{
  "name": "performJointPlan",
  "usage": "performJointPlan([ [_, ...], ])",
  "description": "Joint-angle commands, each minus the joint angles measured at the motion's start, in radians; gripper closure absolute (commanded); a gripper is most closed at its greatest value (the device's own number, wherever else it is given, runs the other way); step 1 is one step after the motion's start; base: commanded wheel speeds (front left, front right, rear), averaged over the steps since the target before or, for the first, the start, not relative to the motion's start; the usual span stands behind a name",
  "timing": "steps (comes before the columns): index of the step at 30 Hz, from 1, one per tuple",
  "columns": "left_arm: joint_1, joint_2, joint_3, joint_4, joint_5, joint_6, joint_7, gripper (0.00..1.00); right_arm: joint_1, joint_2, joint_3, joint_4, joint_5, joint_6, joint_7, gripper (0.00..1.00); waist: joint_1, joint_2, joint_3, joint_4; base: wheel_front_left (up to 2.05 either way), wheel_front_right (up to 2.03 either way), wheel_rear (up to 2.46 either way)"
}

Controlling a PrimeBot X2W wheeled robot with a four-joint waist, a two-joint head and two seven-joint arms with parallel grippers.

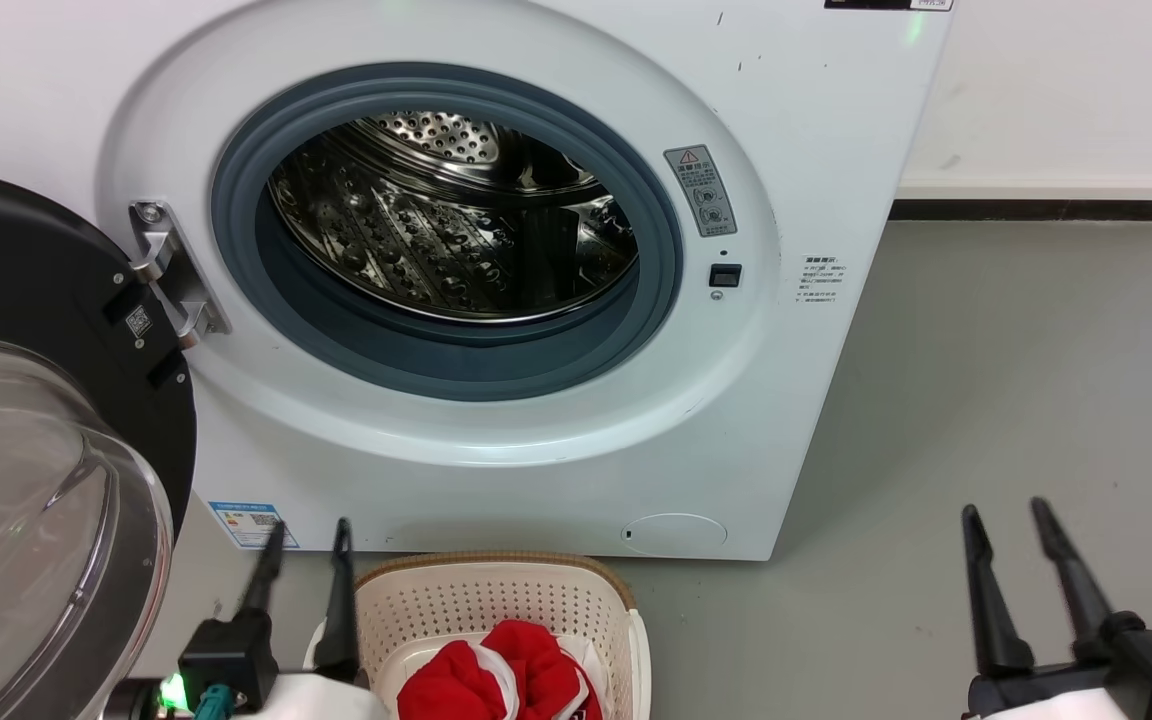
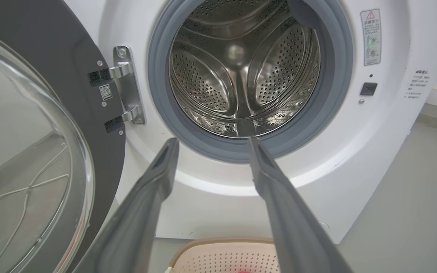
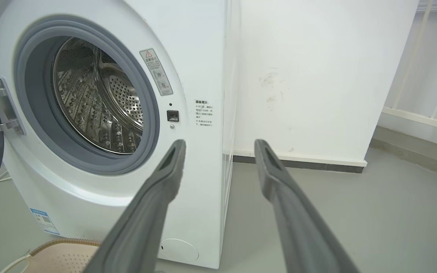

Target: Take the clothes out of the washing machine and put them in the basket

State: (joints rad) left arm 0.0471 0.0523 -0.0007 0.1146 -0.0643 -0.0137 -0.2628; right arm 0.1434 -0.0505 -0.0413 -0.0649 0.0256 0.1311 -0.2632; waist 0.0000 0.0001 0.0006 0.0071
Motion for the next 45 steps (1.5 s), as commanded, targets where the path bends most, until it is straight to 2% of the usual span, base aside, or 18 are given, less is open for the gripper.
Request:
performJointPlan([
  [1, 0.002, -0.001, 0.001, 0.015, -0.003, 0.000, 0.003, 1.00, 0.003, 0.000, 0.002, 0.012, 0.003, 0.000, 0.001, 1.00, 0.0000, -0.0001, 0.000, 0.000, 0.00, 0.00, 0.00],
  [5, 0.013, -0.002, 0.003, 0.044, -0.012, -0.001, 0.011, 1.00, 0.006, 0.001, 0.004, 0.037, 0.013, 0.000, 0.003, 1.00, 0.0000, -0.0001, 0.000, 0.000, 0.00, 0.00, 0.00],
  [14, -0.011, -0.002, 0.020, 0.057, -0.201, -0.015, 0.059, 1.00, -0.026, -0.012, 0.010, 0.068, 0.223, 0.000, 0.036, 1.00, 0.0000, -0.0001, 0.000, -0.001, 0.00, 0.00, 0.00],
  [18, -0.023, -0.002, 0.026, 0.061, -0.317, -0.024, 0.084, 1.00, -0.047, -0.019, 0.013, 0.089, 0.348, 0.000, 0.057, 1.00, 0.0000, -0.0001, 0.000, -0.001, 0.00, 0.00, 0.00],
  [45, -0.071, -0.002, 0.056, 0.083, -0.736, -0.057, 0.183, 1.00, -0.120, -0.034, 0.013, 0.161, 0.795, 0.000, 0.143, 1.00, 0.0000, -0.0001, 0.001, -0.002, 0.00, 0.00, 0.00],
])
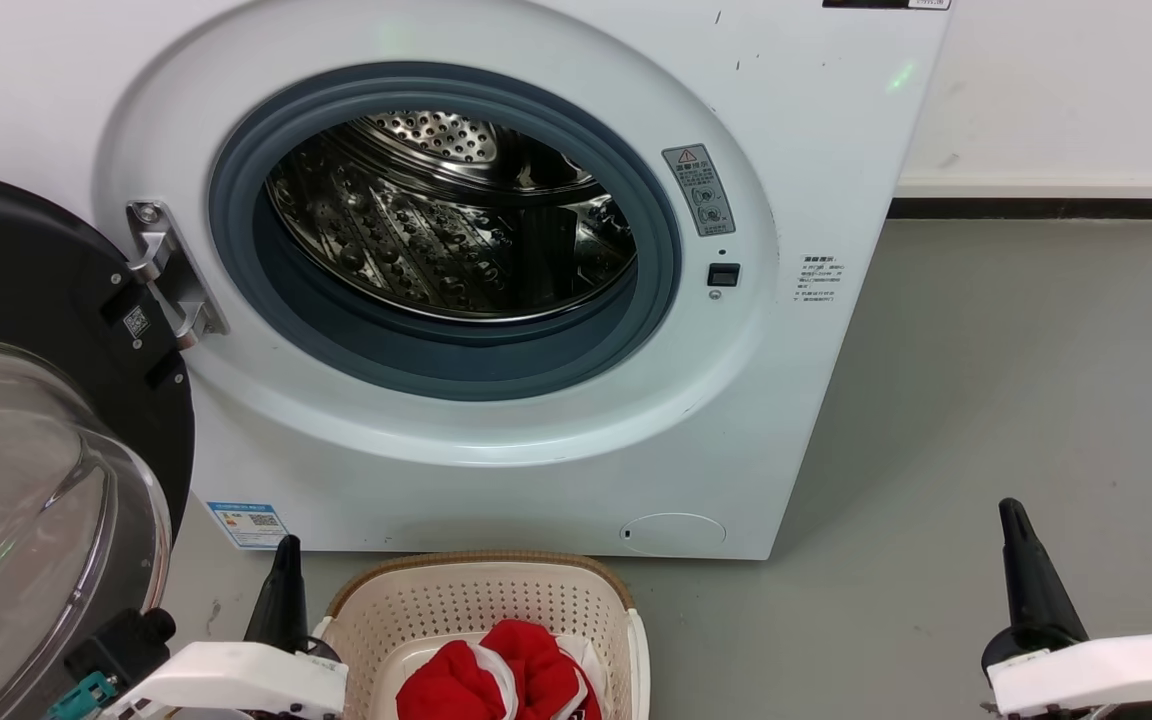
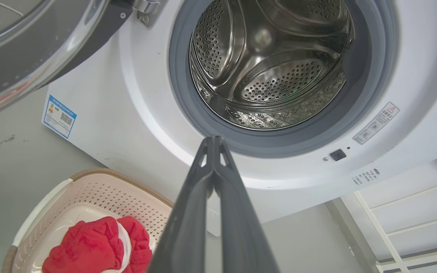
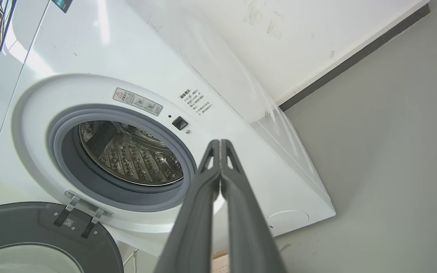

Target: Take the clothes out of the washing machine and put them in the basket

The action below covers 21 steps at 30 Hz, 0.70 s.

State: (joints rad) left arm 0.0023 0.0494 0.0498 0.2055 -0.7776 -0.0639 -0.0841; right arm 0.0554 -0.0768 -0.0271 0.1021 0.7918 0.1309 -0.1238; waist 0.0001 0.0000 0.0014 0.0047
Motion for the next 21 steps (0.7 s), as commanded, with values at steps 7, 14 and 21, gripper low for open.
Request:
performJointPlan([
  [7, -0.037, 0.001, 0.013, -0.003, -0.117, -0.014, 0.027, 1.00, -0.047, -0.010, -0.004, 0.011, 0.126, 0.000, 0.025, 1.00, -0.0001, 0.0000, 0.000, 0.000, 0.00, 0.00, 0.00],
  [14, -0.047, 0.001, 0.019, 0.002, -0.205, -0.020, 0.048, 1.00, -0.062, -0.011, -0.007, 0.027, 0.218, 0.000, 0.045, 1.00, -0.0001, 0.0000, 0.000, -0.001, 0.00, 0.00, 0.00],
  [21, -0.057, 0.001, 0.026, 0.007, -0.287, -0.027, 0.069, 1.00, -0.075, -0.011, -0.011, 0.042, 0.302, 0.000, 0.065, 1.00, -0.0001, 0.0000, 0.000, -0.001, 0.00, 0.00, 0.00],
])
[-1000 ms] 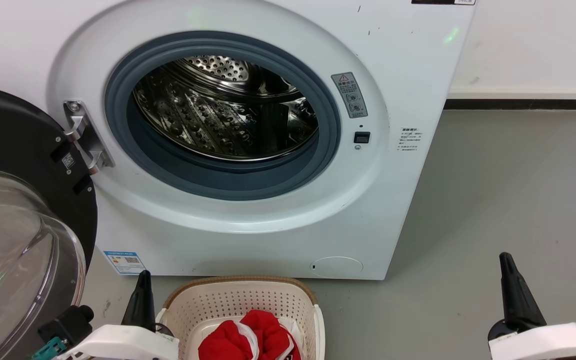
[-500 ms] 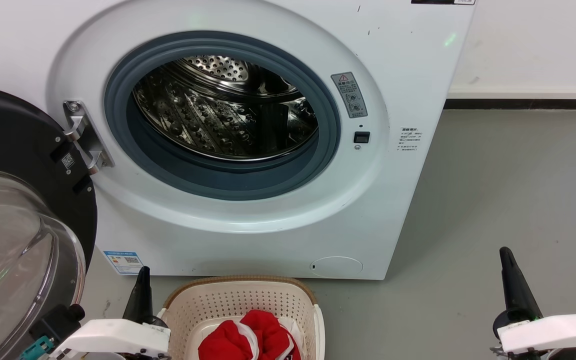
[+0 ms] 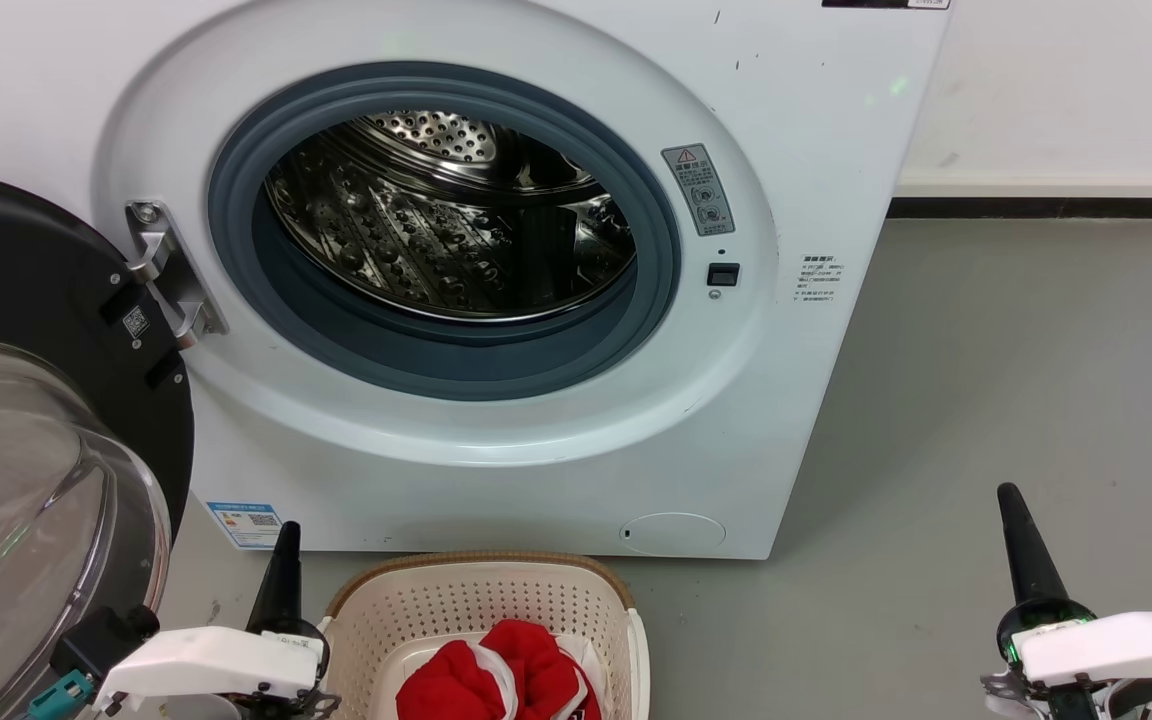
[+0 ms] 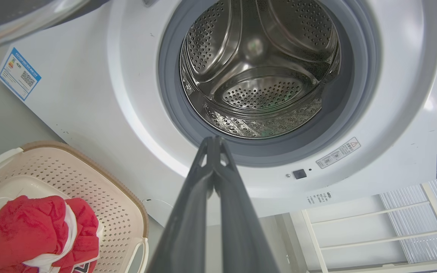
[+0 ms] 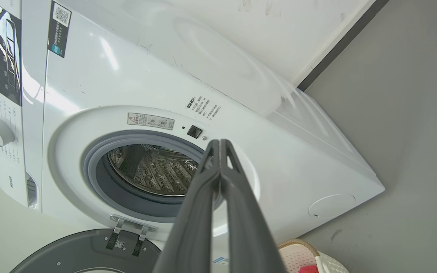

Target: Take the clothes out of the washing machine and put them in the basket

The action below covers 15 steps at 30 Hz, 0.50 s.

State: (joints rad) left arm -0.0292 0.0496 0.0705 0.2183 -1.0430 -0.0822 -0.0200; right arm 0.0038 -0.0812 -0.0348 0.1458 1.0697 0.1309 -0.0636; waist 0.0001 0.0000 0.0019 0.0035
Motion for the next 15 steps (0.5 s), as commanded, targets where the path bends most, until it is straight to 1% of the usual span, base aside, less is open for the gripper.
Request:
performJointPlan([
  [1, -0.027, 0.001, 0.006, -0.005, -0.034, -0.010, 0.008, 1.00, -0.025, -0.007, -0.003, 0.000, 0.036, 0.000, 0.008, 1.00, -0.0001, 0.0000, 0.000, 0.000, 0.00, 0.00, 0.00],
  [4, -0.030, 0.001, 0.009, -0.003, -0.067, -0.013, 0.016, 1.00, -0.033, -0.007, -0.005, 0.006, 0.071, 0.000, 0.016, 1.00, -0.0001, 0.0000, 0.000, 0.000, 0.00, 0.00, 0.00],
  [5, -0.034, 0.001, 0.011, -0.001, -0.100, -0.015, 0.023, 1.00, -0.038, -0.007, -0.007, 0.012, 0.104, 0.000, 0.023, 1.00, -0.0001, 0.0000, 0.000, 0.000, 0.00, 0.00, 0.00],
  [15, -0.047, 0.001, 0.019, 0.005, -0.201, -0.023, 0.048, 1.00, -0.055, -0.006, -0.013, 0.030, 0.207, 0.000, 0.050, 1.00, -0.0001, 0.0000, 0.000, -0.001, 0.00, 0.00, 0.00],
])
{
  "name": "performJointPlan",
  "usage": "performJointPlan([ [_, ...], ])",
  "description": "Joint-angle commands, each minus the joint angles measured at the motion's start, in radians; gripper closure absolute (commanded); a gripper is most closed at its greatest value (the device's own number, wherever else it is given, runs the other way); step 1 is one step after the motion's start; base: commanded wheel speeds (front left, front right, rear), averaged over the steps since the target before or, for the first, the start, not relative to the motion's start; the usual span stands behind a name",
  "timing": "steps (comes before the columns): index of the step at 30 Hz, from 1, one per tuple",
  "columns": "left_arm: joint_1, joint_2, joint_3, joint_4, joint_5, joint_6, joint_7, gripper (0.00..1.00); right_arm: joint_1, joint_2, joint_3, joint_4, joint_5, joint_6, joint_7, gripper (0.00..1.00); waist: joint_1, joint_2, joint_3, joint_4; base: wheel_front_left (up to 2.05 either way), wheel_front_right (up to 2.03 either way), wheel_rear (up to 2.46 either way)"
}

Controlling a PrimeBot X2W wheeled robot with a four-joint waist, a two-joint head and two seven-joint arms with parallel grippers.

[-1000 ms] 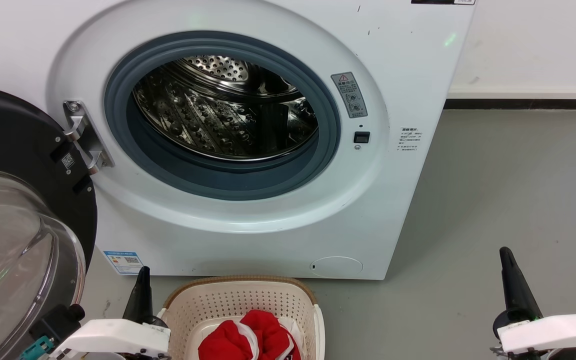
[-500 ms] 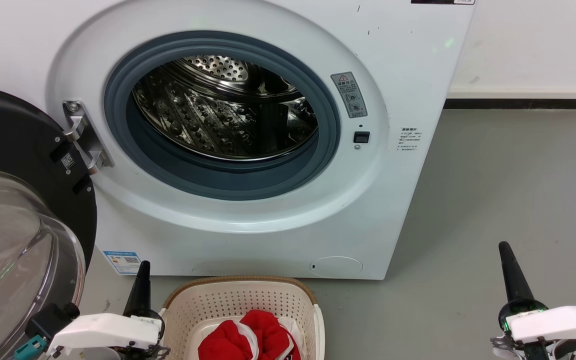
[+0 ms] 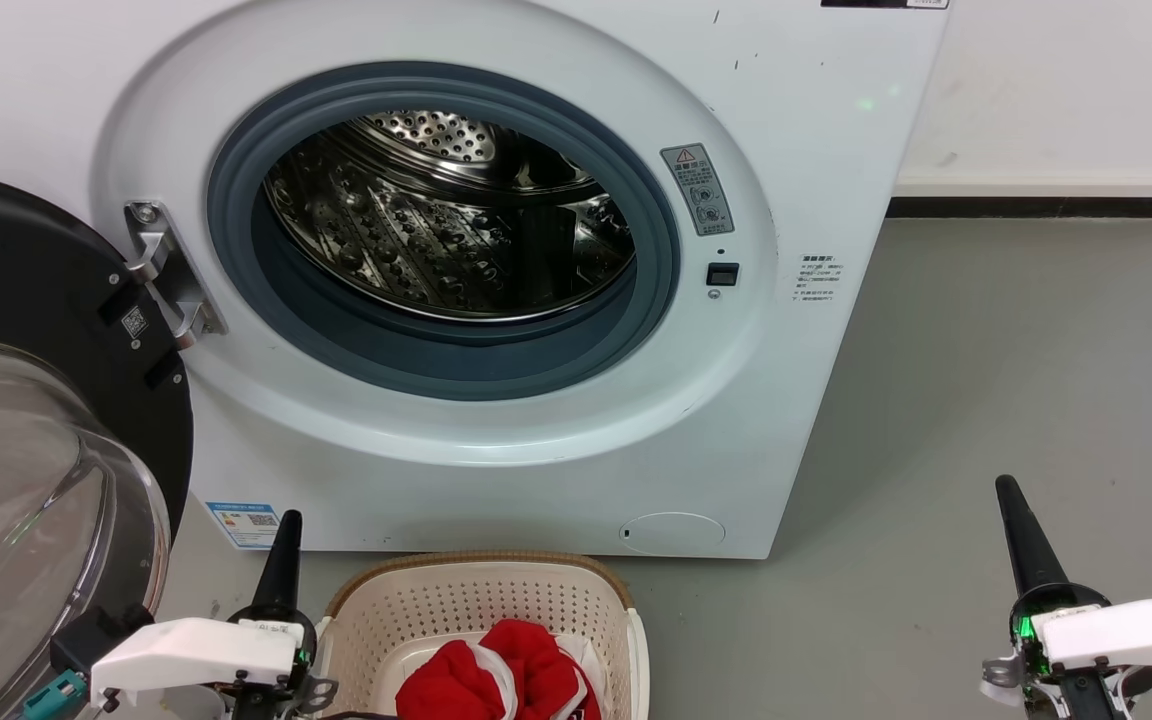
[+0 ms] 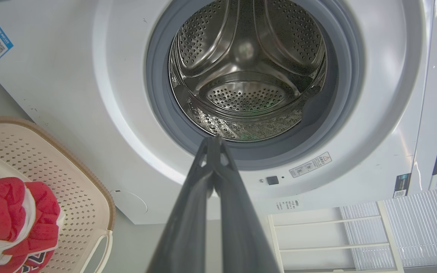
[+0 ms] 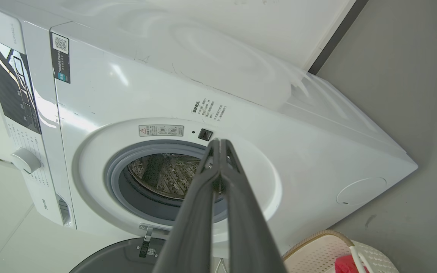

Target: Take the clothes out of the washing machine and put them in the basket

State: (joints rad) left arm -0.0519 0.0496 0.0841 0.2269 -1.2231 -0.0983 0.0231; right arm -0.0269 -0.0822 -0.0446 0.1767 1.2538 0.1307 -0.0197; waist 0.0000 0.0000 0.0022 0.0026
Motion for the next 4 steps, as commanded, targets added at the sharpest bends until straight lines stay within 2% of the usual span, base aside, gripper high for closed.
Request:
performJointPlan([
  [1, -0.025, 0.001, 0.006, -0.003, -0.032, -0.008, 0.008, 1.00, -0.025, -0.005, -0.003, 0.001, 0.033, 0.000, 0.009, 1.00, 0.0000, 0.0000, 0.000, 0.000, 0.00, 0.00, 0.00],
  [4, -0.027, 0.001, 0.008, -0.001, -0.060, -0.009, 0.014, 1.00, -0.029, -0.005, -0.005, 0.007, 0.063, 0.000, 0.016, 1.00, 0.0000, 0.0000, 0.000, 0.000, 0.00, 0.00, 0.00],
])
